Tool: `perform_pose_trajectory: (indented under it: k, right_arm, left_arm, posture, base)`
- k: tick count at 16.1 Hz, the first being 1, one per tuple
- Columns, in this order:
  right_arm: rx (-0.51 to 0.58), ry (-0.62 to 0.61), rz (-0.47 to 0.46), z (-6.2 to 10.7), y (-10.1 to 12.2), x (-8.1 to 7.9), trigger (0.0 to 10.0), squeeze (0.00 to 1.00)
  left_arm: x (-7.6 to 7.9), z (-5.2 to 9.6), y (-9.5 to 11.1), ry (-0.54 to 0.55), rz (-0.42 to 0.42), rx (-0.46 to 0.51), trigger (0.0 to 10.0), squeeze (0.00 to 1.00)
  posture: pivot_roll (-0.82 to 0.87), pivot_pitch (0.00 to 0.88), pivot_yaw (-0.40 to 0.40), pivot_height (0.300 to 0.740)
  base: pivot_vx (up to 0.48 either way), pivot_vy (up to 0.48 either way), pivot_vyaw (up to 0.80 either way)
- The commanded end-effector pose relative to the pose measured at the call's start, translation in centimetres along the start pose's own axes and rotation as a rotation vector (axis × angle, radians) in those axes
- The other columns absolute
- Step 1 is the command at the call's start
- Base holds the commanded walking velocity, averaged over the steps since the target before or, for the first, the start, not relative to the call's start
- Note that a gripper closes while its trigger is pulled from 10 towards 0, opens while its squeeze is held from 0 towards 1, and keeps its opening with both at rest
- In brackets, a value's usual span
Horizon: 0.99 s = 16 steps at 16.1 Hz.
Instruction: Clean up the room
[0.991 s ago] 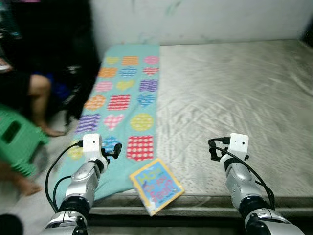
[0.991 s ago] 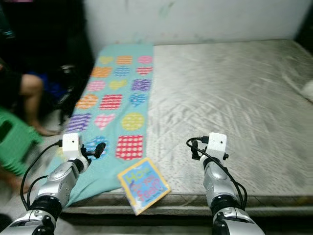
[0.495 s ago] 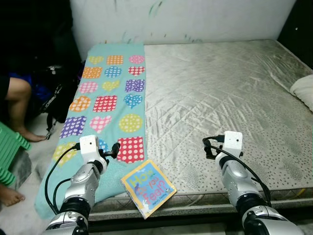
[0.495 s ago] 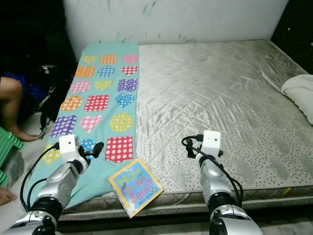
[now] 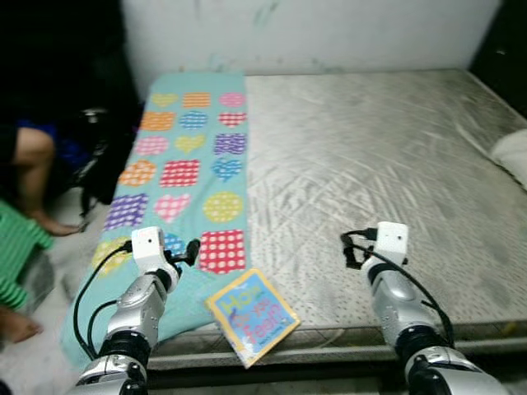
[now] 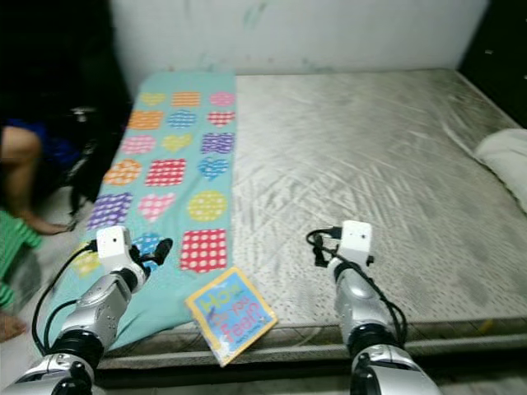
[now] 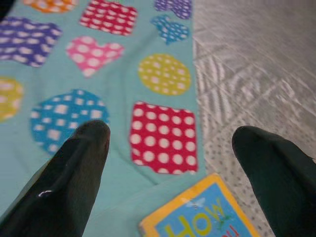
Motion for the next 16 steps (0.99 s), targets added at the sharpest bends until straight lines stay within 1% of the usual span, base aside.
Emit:
perform_pose_trajectory:
  k: [1,15,16]
  right_arm:
    - [-0.013,-0.002,0.0,-0.1,-0.02,0.02,10.0,0.0]
    - [-0.024,-0.002,-0.007,-0.24,0.05,-0.1,10.0,0.0]
    - [-0.025,-0.003,-0.009,-0.26,0.07,-0.1,10.0,0.0]
  left_arm:
    - [-0.3,0.06,-0.06,0.011,0.001,-0.004,10.0,0.0]
    - [-0.4,-0.13,0.14,0.019,0.006,-0.009,10.0,0.0]
    - [-0.42,-0.15,0.15,0.02,0.005,-0.01,10.0,0.0]
  posture:
    - [-0.13,0.0,0.016,0.74]
    - [-0.13,0.0,0.019,0.74]
    - [-0.13,0.0,0.02,0.74]
  base:
    - [0.0,0.0,-0.79]
    - [0.0,0.0,-0.8]
    - [0.0,0.0,-0.46]
Point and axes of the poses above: a point about 5 cm out from each wrist's last joint towards the gripper, its own z axis pointing back from the gripper into the wrist, its own y axis along the axis of the wrist's last joint, x = y × z, the point moved 6 cm from there along -z, pointing out of the wrist towards the gripper, and after that the axes turned 5 degrees about z, right-handed, at the moved point
